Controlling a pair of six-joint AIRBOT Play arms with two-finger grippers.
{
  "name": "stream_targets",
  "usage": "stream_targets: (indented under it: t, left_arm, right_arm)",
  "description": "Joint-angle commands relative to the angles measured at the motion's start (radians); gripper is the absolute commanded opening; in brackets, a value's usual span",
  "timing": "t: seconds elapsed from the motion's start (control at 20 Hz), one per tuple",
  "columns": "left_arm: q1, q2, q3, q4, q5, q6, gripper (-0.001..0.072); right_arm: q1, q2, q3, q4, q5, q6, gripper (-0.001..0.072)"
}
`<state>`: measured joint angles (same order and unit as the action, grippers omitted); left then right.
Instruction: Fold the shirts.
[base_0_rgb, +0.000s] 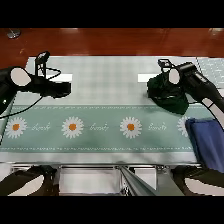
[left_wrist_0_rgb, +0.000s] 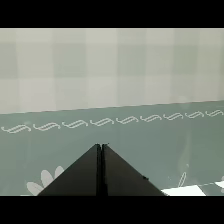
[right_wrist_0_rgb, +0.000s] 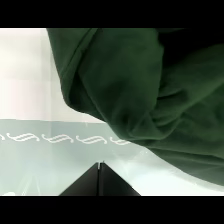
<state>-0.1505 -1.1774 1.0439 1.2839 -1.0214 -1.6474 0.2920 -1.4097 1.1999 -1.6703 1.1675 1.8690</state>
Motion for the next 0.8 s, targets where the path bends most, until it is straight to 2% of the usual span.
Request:
stream_targets:
  t: [0.0, 0.65, 0.75]
  left_arm:
    - [0.000, 0.000, 0.000, 0.000, 0.000, 0.000, 0.0028]
    - [0.000, 0.000, 0.000, 0.000, 0.001, 0.000, 0.0029]
    - [0.000, -0.002, 0.000, 0.000, 0.026, 0.000, 0.0029]
  right_arm:
    - [0.001, 0.000, 0.000, 0.000, 0.000, 0.000, 0.0025]
    - [0.001, 0.000, 0.000, 0.003, -0.002, 0.001, 0.0025]
    - [0.001, 0.000, 0.000, 0.003, -0.055, 0.000, 0.0025]
